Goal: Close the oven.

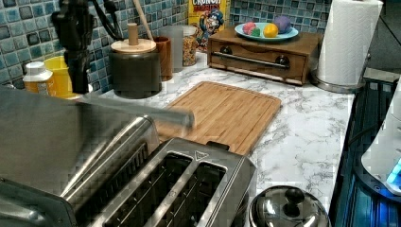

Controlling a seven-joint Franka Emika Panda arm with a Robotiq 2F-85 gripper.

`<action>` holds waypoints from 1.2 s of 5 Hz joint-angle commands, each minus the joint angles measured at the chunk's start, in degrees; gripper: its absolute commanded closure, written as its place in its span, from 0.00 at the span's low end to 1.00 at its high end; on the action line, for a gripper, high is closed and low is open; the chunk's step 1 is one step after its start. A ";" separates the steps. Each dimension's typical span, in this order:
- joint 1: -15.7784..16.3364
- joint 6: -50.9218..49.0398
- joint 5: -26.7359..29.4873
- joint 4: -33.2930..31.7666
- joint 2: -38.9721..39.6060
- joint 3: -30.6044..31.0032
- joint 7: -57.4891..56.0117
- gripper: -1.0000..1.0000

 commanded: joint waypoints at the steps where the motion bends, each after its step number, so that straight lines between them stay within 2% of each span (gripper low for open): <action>1: 1.23 6.41 -5.24 -3.67 -3.42 -3.59 11.18 1.00; 3: 2.27 6.39 -4.90 -3.67 -3.46 -4.72 10.96 1.00; 6: 5.58 6.37 -3.82 -3.67 -3.55 -8.34 10.28 1.00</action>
